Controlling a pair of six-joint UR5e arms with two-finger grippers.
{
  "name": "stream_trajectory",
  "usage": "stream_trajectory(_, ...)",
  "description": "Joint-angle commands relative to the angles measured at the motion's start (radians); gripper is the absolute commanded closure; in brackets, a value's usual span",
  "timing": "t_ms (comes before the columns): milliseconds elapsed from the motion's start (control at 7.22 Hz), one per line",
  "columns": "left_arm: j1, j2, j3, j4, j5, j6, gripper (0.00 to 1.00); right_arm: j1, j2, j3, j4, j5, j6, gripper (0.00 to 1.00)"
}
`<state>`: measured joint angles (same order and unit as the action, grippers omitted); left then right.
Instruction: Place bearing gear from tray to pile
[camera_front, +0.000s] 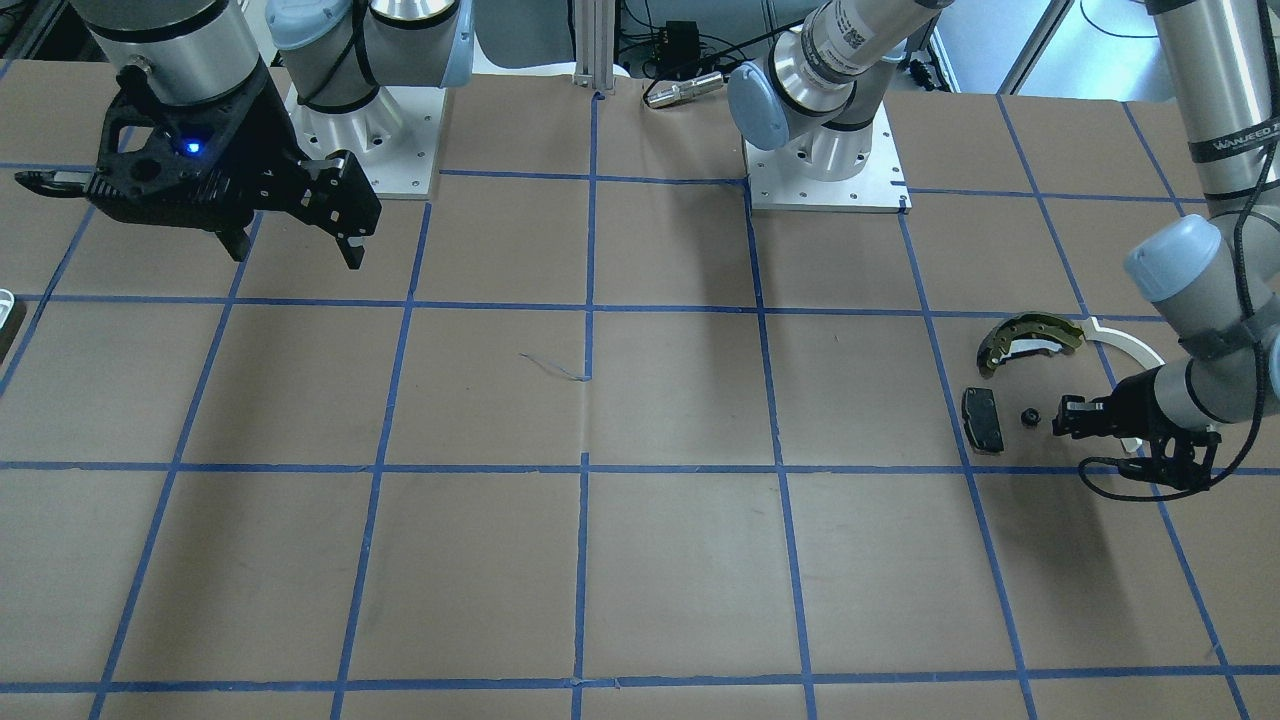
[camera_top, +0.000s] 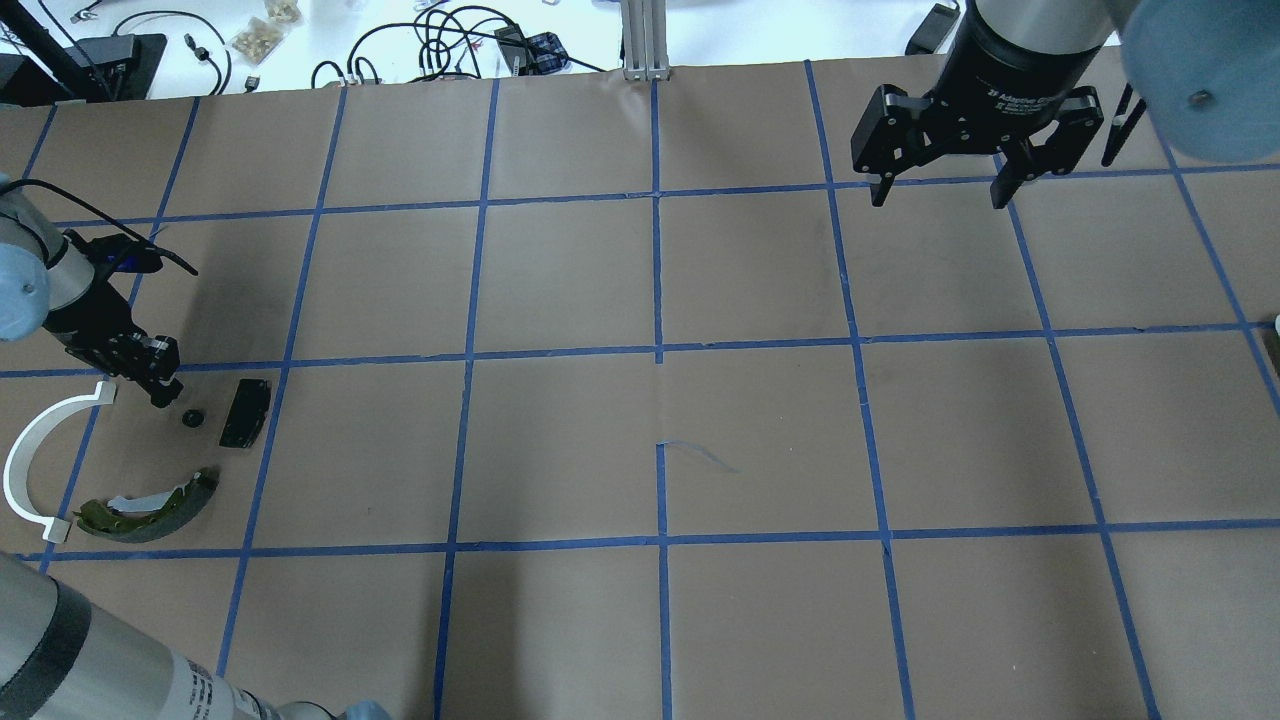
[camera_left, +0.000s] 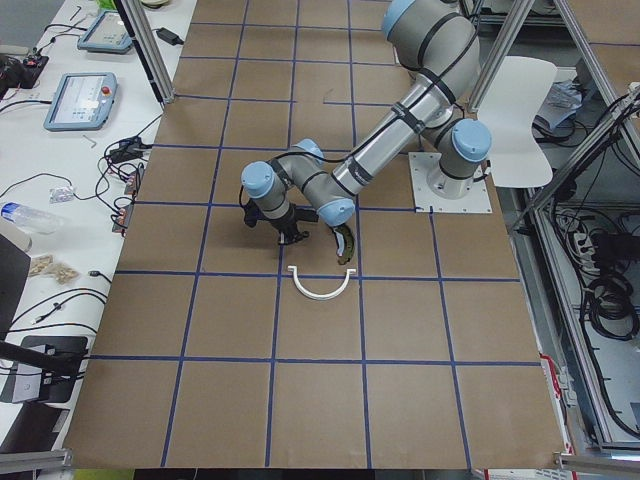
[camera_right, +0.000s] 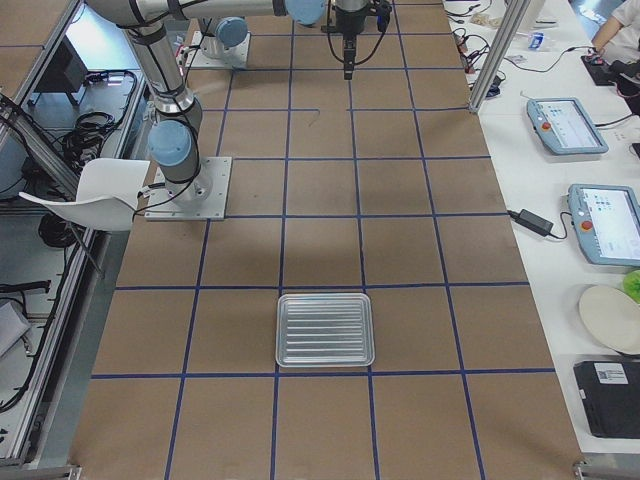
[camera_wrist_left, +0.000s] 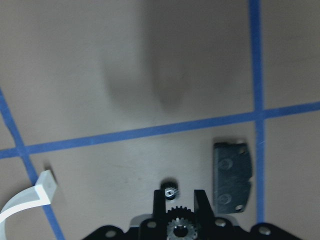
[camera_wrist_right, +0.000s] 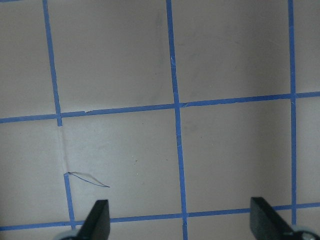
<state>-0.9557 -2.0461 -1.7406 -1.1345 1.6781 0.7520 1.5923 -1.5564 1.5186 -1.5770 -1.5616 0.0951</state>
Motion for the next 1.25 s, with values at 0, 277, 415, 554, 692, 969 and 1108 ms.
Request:
stream_trajectory(0, 0.0, -0.003, -0.023, 0.024, 0.002, 0.001, 1.0, 0.0, -0.001, 0.0, 0.0, 0.0, 0.0, 0.0)
stream_trajectory(277, 0.002, 0.007, -0.03, 0.015, 0.009, 0.001, 0.64, 0.0, -0.001, 0.0, 0.0, 0.0, 0.0, 0.0)
stream_trajectory(415, 0.002, 0.017, -0.033, 0.012, 0.009, 0.001, 0.63, 0.0, -0.001, 0.0, 0.0, 0.0, 0.0, 0.0)
stream_trajectory(554, 0.002, 0.018, -0.034, 0.006, 0.011, 0.001, 0.63, 0.0, -0.001, 0.0, 0.0, 0.0, 0.0, 0.0)
stream_trajectory(692, 0.011, 0.02, -0.037, 0.004, 0.011, 0.001, 0.61, 0.0, -0.001, 0.0, 0.0, 0.0, 0.0, 0.0)
stream_trajectory(969, 0.009, 0.027, -0.01, 0.009, 0.017, -0.009, 0.0, 0.0, -0.001, 0.0, 0.0, 0.0, 0.0, 0.0)
stream_trajectory(1108, 0.003, 0.029, 0.042, -0.023, 0.015, -0.013, 0.0, 0.0, -0.001, 0.0, 0.0, 0.0, 0.0, 0.0)
